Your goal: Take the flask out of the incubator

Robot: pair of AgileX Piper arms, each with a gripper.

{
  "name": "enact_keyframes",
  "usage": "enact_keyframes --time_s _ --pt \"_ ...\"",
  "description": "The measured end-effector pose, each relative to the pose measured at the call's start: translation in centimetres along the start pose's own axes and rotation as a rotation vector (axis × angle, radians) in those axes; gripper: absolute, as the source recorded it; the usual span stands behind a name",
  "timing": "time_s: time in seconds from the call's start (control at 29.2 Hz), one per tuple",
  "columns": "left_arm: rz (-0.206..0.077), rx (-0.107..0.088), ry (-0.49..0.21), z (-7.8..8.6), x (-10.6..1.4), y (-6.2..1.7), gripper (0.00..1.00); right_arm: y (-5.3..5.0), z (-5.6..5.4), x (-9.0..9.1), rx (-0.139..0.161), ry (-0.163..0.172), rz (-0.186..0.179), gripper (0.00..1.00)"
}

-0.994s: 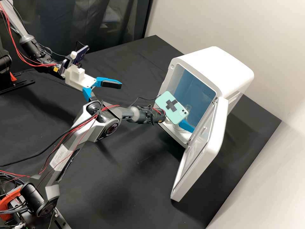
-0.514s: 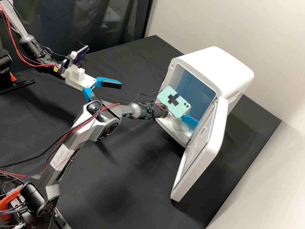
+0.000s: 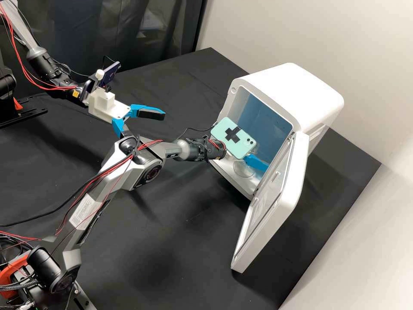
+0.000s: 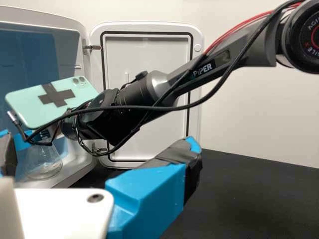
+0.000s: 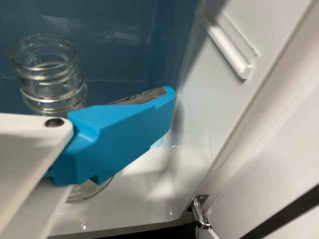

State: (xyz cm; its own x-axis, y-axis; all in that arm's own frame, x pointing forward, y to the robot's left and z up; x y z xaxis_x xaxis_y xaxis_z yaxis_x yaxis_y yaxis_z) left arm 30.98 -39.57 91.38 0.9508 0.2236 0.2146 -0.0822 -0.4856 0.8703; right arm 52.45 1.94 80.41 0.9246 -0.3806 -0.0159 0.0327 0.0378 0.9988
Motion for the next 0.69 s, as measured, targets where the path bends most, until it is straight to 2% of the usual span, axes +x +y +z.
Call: enact_keyframes --time_s 0.21,0.24,0.45,0.55,0.69 --pt "0.000 0.001 -0.001 0.0 0.0 0.00 1.00 -0.8 -0.2 0.1 -0.017 -0.005 -0.013 1.00" --pt "0.000 0.000 -0.001 0.0 0.0 -0.01 1.00 -0.9 -0.3 0.1 -0.017 -0.003 -0.014 0.00" --pt "-0.001 0.002 -0.005 0.1 0.0 -0.04 1.00 -1.1 -0.2 0.3 -0.023 -0.001 -0.016 0.00" --pt "-0.001 0.001 -0.003 0.1 0.0 -0.03 1.00 -1.2 -0.1 0.3 -0.012 -0.002 -0.017 0.00" --pt "-0.001 0.001 -0.003 0.1 0.0 -0.03 1.00 -1.2 -0.2 0.3 -0.021 0.003 -0.016 0.00"
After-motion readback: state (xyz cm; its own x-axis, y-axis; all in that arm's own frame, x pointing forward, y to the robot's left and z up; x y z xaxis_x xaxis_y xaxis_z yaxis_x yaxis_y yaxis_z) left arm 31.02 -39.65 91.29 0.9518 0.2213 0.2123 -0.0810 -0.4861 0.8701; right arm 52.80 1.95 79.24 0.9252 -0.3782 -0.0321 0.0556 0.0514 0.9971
